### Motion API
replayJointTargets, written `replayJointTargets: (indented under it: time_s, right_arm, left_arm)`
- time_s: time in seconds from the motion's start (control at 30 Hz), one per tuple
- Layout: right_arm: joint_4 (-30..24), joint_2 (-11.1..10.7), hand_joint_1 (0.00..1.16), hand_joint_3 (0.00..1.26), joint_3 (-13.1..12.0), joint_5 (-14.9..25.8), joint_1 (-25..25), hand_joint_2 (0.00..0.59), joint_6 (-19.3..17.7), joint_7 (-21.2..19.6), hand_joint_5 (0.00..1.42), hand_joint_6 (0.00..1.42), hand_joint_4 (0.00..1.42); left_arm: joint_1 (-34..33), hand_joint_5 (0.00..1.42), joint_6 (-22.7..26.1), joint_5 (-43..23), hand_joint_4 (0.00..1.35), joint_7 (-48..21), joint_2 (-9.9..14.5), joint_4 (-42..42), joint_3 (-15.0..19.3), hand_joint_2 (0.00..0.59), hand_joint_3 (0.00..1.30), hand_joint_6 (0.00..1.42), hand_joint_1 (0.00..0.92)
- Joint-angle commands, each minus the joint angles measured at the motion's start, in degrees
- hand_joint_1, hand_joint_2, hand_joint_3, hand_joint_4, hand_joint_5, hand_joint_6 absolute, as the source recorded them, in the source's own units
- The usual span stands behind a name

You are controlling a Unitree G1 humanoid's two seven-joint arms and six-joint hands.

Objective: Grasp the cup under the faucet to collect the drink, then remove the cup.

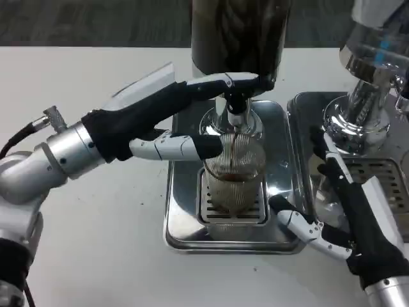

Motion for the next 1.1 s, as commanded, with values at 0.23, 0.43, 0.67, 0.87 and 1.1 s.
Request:
replayJointTargets:
  time_s: [0.23, 0.43, 0.67, 0.87, 1.1]
  right_arm:
    - [0.48, -0.63, 0.56, 0.01, 0.66, 1.02, -2.56, 0.236, 2.66, 3.96, 0.02, 0.08, 0.0]
    - [0.46, -0.89, 0.56, 0.0, 1.12, 0.77, -3.55, 0.239, 3.94, 5.49, 0.0, 0.07, 0.0]
    - [0.52, -1.25, 0.55, 0.0, 1.98, 0.28, -4.49, 0.244, 5.38, 6.76, 0.0, 0.05, 0.0]
    - [1.15, -1.58, 0.55, 0.0, 2.69, -0.17, -5.71, 0.244, 6.4, 7.5, 0.0, 0.02, 0.0]
    - [2.09, -1.68, 0.54, 0.0, 3.57, -0.69, -7.17, 0.244, 7.22, 7.54, 0.0, 0.0, 0.0]
  left_arm:
    - [1.51, 0.15, -0.82, 3.48, 0.12, 0.08, 1.77, 0.83, -1.75, 0.096, 0.2, 0.07, 0.0]
    - [1.65, 0.15, -1.48, 4.4, 0.12, 1.22, 2.22, 0.89, -2.16, 0.096, 0.2, 0.07, 0.0]
    - [1.59, 0.15, -2.08, 5.01, 0.12, 2.17, 2.72, 1.01, -2.7, 0.096, 0.2, 0.07, 0.0]
    - [1.59, 0.15, -2.59, 5.59, 0.12, 3.16, 3.17, 1.09, -3.18, 0.096, 0.2, 0.07, 0.0]
    - [1.63, 0.15, -3.06, 6.18, 0.13, 3.88, 3.43, 1.06, -3.5, 0.096, 0.2, 0.07, 0.0]
